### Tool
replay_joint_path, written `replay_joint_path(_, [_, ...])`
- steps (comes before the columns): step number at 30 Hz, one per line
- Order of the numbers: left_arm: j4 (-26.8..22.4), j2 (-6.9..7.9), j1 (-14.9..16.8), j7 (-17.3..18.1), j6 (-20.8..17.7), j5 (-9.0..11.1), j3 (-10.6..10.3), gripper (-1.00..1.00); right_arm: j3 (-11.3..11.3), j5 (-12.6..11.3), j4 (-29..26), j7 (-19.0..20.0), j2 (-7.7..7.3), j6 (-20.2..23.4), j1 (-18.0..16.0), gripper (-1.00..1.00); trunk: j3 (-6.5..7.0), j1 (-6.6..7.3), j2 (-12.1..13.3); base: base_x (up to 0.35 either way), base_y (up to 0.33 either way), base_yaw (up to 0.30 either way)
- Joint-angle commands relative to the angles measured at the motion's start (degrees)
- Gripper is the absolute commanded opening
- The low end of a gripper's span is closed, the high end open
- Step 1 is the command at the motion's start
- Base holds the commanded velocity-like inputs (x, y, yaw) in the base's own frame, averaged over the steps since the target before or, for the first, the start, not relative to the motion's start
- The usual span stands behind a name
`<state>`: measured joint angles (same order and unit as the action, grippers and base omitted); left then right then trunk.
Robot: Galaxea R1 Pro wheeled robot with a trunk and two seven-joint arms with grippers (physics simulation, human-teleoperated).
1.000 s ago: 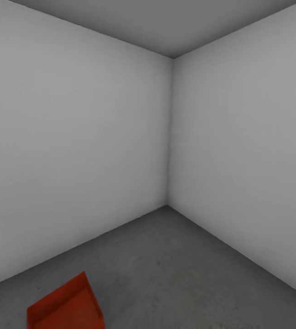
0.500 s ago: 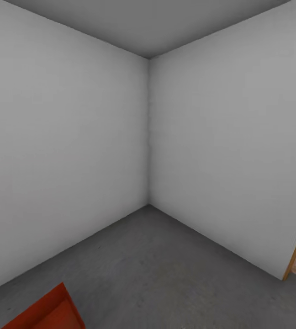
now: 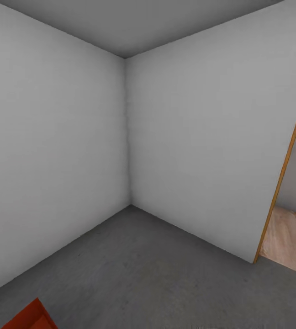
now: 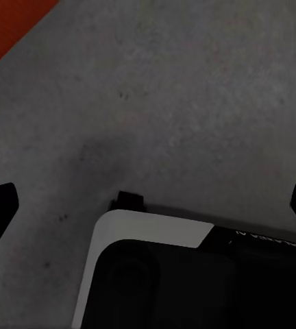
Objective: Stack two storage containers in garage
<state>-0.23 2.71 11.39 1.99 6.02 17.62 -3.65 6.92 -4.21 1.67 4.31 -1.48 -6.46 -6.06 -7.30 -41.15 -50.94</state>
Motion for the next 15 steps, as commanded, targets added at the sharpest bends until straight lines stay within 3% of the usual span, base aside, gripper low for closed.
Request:
replay_joint_path(1, [0.06, 0.02, 0.04, 0.21, 0.20, 0.58, -0.39, 1.00, 0.45, -0.49, 0.18, 0.17, -0.01, -0.35, -0.09, 1.00, -0.09, -0.01, -0.06, 0.000, 0.000, -0.300])
replay_joint_path(15, [0.06, 0.02, 0.04, 0.21, 0.16, 0.58, -0.39, 1.00, 0.46, -0.53, 0.18, 0.61, -0.01, -0.49, -0.09, 1.00, -0.09, -0.01, -0.06, 0.000, 0.000, -0.300])
